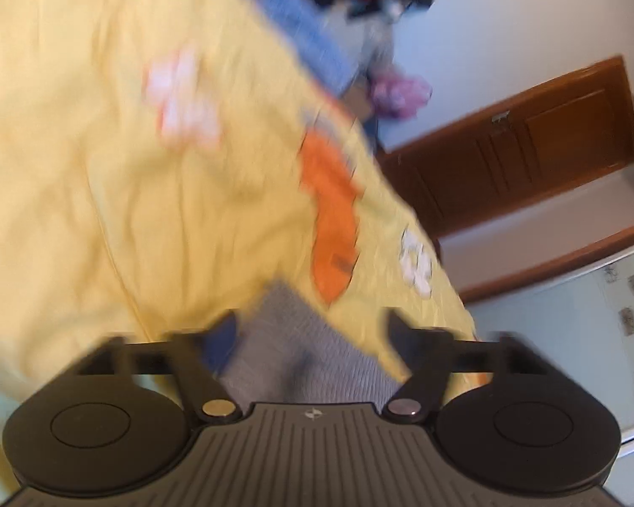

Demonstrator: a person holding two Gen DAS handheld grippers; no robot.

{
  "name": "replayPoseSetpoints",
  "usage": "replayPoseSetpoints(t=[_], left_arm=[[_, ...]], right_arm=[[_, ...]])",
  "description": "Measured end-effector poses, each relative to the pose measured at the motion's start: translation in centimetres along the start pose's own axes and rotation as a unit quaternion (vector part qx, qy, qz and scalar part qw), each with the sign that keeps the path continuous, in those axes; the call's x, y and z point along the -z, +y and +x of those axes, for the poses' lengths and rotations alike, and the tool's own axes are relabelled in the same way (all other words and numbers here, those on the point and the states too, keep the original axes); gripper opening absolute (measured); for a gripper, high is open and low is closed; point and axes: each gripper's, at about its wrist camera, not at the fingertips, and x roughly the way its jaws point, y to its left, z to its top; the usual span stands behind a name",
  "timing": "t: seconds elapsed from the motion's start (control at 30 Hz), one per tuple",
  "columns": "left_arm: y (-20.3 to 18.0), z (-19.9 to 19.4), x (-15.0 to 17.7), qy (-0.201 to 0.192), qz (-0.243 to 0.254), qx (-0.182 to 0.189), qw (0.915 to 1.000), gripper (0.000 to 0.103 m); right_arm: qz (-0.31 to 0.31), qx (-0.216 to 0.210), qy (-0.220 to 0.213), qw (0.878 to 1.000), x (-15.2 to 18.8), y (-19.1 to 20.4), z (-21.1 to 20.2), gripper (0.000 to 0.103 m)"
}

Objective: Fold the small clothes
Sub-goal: 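Lay the hem over the collar and open both grippers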

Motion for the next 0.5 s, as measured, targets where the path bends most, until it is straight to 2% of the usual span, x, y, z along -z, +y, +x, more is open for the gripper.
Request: replayPoseSetpoints(t=[0.03, 0.1, 0.17, 0.27, 0.3, 0.37, 0.4, 0.43, 0.5], left_arm=[[-1.2, -1.3, 0.4, -0.007, 0.032, 0.002, 0.9995, 0.089], [-2.8, -3.4, 2.2, 0.018, 0.066, 0.037, 0.997, 0.089], [-3.1, -4.8, 5.7, 0.055, 0.067, 0.088, 0.9924, 0.089], [-2.2, -5.6, 11.4, 0.109, 0.05, 0.131, 0.9841, 0.089], [-1.4, -5.7, 13.0, 0.119, 0.043, 0.133, 0.983, 0.089], [0.3, -5.2, 15.3, 0.139, 0.049, 0.105, 0.9836, 0.089], [1.4, -5.1, 15.7, 0.136, 0.052, 0.098, 0.9846, 0.084], [2.1, -5.7, 15.8, 0.123, 0.051, 0.111, 0.9849, 0.084], [2.8, -7.8, 15.0, 0.111, 0.01, 0.112, 0.9875, 0.087]], right_arm=[[-0.024, -0.012, 0.004, 1.0, 0.4, 0.8, -1.2, 0.082], [-0.074, -0.032, 0.026, 0.996, 2.0, 2.2, -3.4, 0.081], [-0.111, -0.05, 0.056, 0.991, 4.2, 3.1, -5.0, 0.081], [-0.139, -0.05, 0.097, 0.984, 7.7, 3.4, -7.0, 0.081], [-0.15, -0.046, 0.105, 0.982, 8.8, 3.4, -7.5, 0.081], [-0.18, -0.008, 0.129, 0.975, 10.6, 3.0, -7.2, 0.08], [-0.194, 0.008, 0.146, 0.97, 11.2, 2.6, -6.7, 0.081], [-0.2, -0.003, 0.132, 0.971, 11.4, 2.5, -7.4, 0.08], [-0.141, -0.008, 0.135, 0.981, 10.7, 1.9, -9.3, 0.081]])
